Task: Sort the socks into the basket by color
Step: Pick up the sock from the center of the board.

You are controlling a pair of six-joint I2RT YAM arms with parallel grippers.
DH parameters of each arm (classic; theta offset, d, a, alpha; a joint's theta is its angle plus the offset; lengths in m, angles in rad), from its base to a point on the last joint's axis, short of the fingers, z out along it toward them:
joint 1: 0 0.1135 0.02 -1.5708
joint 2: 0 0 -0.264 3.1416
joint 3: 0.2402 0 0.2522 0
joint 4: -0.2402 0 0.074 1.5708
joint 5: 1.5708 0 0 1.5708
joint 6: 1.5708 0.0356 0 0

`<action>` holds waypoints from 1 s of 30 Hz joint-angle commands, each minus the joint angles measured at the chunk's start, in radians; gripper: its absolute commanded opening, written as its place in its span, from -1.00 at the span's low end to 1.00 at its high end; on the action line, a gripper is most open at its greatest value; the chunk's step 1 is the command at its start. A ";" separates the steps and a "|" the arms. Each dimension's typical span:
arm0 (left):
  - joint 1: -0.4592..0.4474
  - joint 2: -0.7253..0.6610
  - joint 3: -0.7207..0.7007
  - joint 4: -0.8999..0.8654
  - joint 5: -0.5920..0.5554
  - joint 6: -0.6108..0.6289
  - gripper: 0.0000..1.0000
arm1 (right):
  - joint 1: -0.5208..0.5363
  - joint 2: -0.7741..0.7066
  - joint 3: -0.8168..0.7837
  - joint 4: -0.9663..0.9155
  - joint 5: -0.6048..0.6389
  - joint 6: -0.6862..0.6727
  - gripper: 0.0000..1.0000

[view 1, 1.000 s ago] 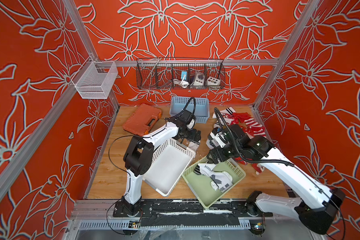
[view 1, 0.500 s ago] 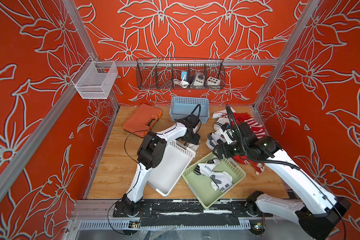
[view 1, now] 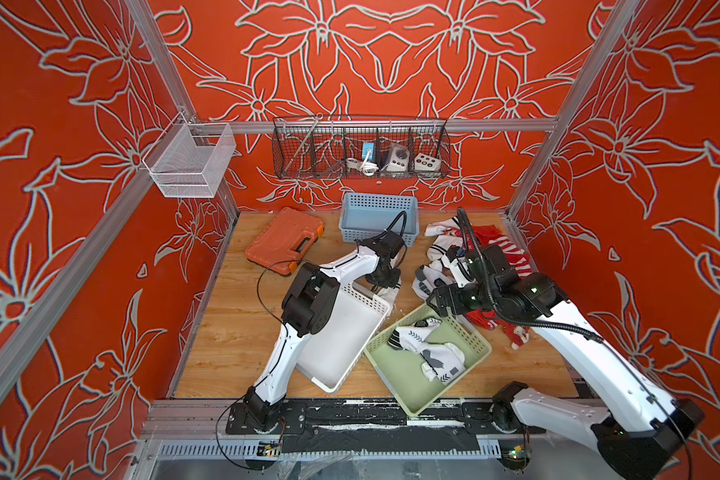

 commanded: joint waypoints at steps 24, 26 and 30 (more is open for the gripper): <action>0.000 -0.452 -0.087 0.067 0.155 0.049 -1.00 | -0.023 -0.026 -0.006 0.023 0.043 0.029 0.96; 0.000 -0.488 -0.091 0.058 0.174 0.048 -1.00 | -0.033 -0.036 -0.003 0.023 0.074 0.042 0.96; 0.000 -0.561 -0.109 0.021 0.206 0.048 -1.00 | -0.071 -0.052 -0.006 0.024 0.103 0.064 0.96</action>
